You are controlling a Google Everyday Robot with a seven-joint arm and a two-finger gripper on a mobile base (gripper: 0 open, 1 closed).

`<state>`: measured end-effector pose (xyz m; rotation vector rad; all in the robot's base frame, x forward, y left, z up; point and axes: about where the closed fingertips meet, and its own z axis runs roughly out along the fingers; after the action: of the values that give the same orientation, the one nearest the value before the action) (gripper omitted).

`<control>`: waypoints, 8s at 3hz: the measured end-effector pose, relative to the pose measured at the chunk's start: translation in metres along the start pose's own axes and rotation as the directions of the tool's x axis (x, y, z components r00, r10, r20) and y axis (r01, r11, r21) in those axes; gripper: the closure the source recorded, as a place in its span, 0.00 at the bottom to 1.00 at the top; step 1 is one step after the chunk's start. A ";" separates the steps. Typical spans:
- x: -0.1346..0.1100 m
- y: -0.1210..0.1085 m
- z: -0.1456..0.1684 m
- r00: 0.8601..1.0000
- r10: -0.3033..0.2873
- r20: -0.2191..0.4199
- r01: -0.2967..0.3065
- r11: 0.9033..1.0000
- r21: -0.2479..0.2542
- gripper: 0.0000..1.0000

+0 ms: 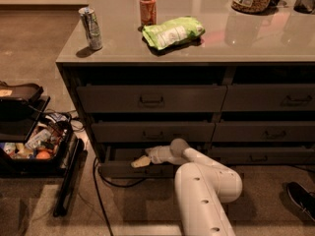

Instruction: Open bottom drawer

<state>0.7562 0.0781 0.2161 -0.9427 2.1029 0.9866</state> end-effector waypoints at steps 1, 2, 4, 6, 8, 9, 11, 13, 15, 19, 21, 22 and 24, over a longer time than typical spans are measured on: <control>0.000 0.000 0.000 1.000 0.000 0.000 0.000 1.000 0.000 0.41; 0.000 0.000 0.000 1.000 0.000 0.000 0.000 1.000 0.000 0.64; -0.003 -0.010 0.007 1.000 0.009 -0.014 -0.009 1.000 0.007 1.00; 0.004 0.025 0.002 0.998 -0.058 -0.019 0.058 0.998 -0.011 1.00; -0.003 0.020 0.010 0.998 -0.059 -0.023 0.058 0.998 -0.013 1.00; -0.005 0.006 0.023 0.999 -0.033 -0.039 0.033 0.999 -0.016 1.00; 0.001 -0.010 0.033 0.999 -0.003 -0.047 0.002 1.000 -0.013 1.00; -0.006 0.003 0.029 0.997 -0.056 -0.047 0.055 0.998 -0.019 1.00; 0.012 0.031 0.022 0.999 -0.046 0.015 0.047 0.996 -0.076 1.00; 0.014 0.033 0.023 0.999 -0.041 0.016 0.042 0.996 -0.080 0.84; 0.014 0.035 0.021 0.999 -0.038 0.012 0.039 0.996 -0.081 1.00; -0.017 -0.001 0.024 0.999 -0.034 0.017 0.035 0.999 -0.032 1.00; -0.007 0.003 0.031 1.000 -0.019 0.002 0.019 0.999 -0.047 1.00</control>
Offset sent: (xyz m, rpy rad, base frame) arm 0.0000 0.0000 0.0000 0.0000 0.0000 0.0000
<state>0.7643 0.1068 0.2063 -0.9828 2.0738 1.0306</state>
